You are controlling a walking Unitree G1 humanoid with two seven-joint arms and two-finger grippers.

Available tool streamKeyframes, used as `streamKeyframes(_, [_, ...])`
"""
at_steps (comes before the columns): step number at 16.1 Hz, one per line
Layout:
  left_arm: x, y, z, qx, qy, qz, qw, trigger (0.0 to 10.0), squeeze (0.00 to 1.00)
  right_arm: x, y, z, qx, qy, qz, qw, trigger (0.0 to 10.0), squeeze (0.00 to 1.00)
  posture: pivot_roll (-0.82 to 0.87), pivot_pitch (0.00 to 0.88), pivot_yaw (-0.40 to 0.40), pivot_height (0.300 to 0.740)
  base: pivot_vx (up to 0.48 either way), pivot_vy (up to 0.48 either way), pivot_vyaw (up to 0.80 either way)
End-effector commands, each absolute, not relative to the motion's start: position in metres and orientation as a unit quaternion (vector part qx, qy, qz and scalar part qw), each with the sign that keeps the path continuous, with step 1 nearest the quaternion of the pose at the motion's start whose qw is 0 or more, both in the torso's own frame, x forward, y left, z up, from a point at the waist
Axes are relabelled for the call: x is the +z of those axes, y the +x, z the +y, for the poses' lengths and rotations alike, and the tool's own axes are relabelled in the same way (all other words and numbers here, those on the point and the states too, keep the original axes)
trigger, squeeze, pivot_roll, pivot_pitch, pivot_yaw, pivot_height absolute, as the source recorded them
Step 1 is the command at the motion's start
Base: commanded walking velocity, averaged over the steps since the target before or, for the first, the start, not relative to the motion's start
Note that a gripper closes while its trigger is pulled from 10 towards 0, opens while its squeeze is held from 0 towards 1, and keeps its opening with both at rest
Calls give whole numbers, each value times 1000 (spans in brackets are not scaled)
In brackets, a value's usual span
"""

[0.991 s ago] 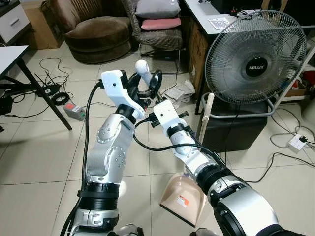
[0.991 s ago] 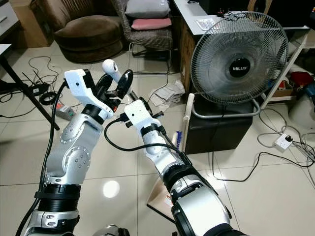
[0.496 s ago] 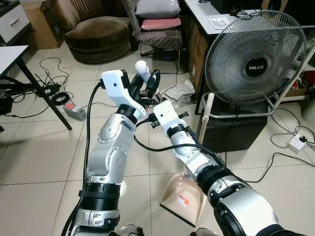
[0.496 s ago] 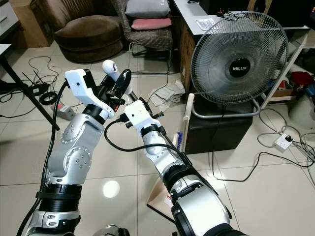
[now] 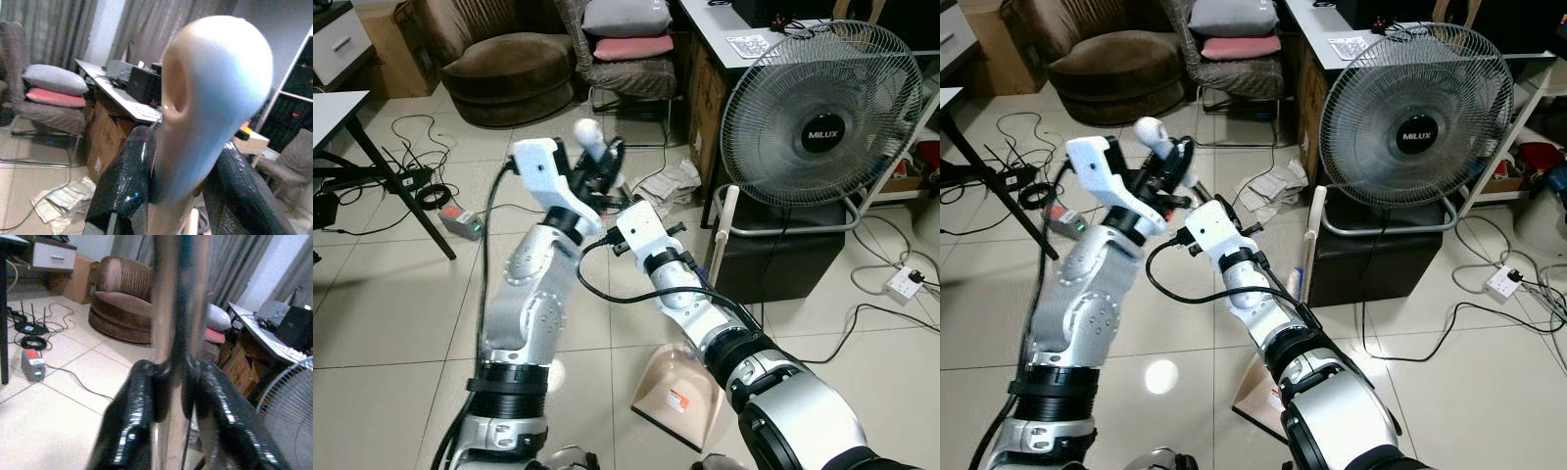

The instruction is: Sweep floor

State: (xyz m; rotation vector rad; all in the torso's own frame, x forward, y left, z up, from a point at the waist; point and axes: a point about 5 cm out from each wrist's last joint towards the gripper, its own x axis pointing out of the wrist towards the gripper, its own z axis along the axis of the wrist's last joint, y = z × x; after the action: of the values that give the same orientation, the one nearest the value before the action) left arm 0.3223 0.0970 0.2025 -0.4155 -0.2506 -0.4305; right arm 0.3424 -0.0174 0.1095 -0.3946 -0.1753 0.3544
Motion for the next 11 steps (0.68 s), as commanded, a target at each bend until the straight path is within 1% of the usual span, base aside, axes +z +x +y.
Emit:
streamKeyframes(1, [205, 324, 94, -215, -205, -123, 947, 0, 0, 128, 344, -2, 194, -180, -127, 956, 10000, 1000, -112, 0, 59, 740, 0, 0, 0])
streamKeyframes(5, [206, 325, 93, -217, -199, -126, 947, 0, 0, 128, 343, -2, 204, -172, -128, 955, 10000, 1000, -113, 0, 62, 740, 0, 0, 0])
streamKeyframes(11, [208, 327, 96, -211, -187, -134, 950, 0, 0, 125, 339, 3, 258, -134, -115, 950, 10000, 1000, -111, 0, 64, 740, 0, 0, 0])
